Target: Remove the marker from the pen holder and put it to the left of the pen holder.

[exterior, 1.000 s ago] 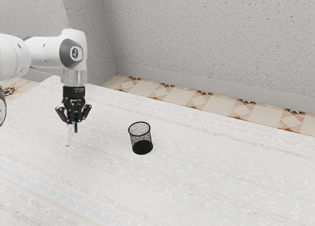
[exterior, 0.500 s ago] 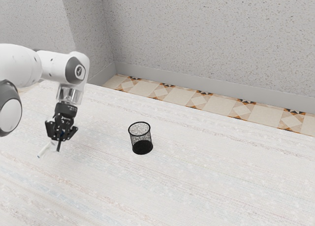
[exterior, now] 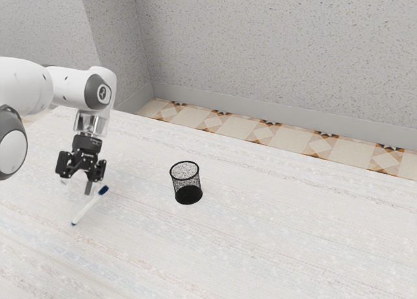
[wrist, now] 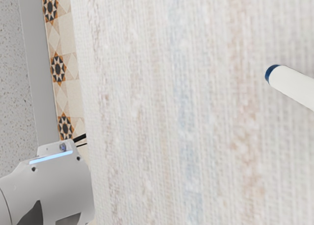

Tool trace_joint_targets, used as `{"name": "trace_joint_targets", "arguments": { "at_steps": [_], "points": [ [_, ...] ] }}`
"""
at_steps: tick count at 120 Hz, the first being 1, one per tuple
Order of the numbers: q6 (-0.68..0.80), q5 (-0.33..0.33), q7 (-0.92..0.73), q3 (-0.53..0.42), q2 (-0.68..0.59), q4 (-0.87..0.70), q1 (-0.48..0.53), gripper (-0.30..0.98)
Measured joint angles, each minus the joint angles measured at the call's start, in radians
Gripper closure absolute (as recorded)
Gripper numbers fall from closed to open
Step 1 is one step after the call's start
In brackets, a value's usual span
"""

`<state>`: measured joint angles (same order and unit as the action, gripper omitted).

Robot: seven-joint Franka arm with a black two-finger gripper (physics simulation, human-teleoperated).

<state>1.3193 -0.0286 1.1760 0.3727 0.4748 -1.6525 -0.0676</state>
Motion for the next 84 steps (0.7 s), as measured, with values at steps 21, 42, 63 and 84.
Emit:
{"name": "trace_joint_targets", "arguments": {
  "at_steps": [21,42,63,84],
  "points": [
    [0.013,0.000,0.003,-0.001,-0.009,0.000,0.000,0.05],
    [0.070,0.006,0.003,-0.064,-0.276,0.001,-0.007,0.02],
    [0.255,-0.007,-0.171,-0.139,-0.403,0.026,0.005,0.01],
    [0.346,-0.050,-0.390,-0.165,-0.387,0.064,-0.012,0.00]
  ]
}}
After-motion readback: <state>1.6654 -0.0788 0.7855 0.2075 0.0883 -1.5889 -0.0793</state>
